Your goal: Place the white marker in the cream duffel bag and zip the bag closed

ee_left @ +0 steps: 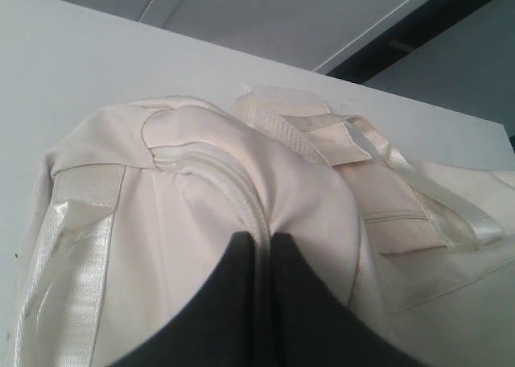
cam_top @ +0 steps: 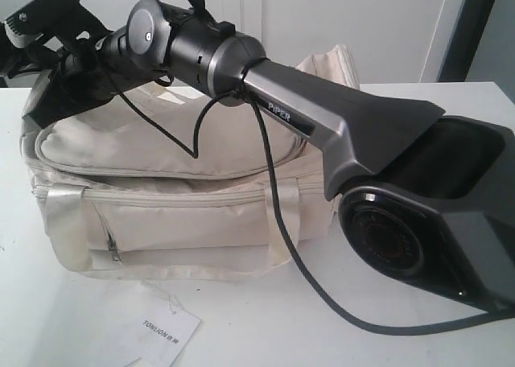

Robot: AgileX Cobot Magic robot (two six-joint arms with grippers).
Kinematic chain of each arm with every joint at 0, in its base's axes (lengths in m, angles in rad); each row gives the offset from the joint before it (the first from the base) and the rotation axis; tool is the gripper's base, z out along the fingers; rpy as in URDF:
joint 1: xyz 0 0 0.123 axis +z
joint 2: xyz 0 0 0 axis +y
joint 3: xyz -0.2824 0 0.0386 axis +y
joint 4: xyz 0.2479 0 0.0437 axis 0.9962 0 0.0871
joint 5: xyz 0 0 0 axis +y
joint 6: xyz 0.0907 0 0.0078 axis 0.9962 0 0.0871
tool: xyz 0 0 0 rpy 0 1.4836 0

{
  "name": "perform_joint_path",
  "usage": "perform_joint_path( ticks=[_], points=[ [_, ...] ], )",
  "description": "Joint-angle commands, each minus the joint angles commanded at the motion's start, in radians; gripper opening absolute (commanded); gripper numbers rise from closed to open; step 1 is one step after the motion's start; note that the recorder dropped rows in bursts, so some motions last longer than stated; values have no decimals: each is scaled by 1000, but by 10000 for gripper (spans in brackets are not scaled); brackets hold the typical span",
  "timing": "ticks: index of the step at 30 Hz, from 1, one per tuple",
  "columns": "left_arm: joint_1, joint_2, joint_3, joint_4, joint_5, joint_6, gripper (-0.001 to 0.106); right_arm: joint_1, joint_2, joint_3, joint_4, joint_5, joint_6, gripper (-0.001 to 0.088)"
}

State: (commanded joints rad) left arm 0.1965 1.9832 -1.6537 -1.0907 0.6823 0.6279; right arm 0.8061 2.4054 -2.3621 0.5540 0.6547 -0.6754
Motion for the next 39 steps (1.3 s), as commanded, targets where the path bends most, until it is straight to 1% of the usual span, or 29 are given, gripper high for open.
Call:
perform_joint_path(
  ticks=[10,15,19,26,36,39],
  points=[
    [0,0,0,0,0,-2,5,0,-19,0,0,35,-21,0],
    [0,0,0,0,0,-2,5,0,-21,0,36,41,-37,0],
    [0,0,0,0,-2,-3,5,0,-23,0,40,43,-37,0],
    [0,0,0,0,-8,-3,5,0,-37,0,60,83,-73,0],
    [0,0,0,0,-8,-3,5,0,-51,0,70,154,-84,0],
    [0,0,0,-2,-8,-3,5,0,-52,0,75,156,-84,0]
  ],
)
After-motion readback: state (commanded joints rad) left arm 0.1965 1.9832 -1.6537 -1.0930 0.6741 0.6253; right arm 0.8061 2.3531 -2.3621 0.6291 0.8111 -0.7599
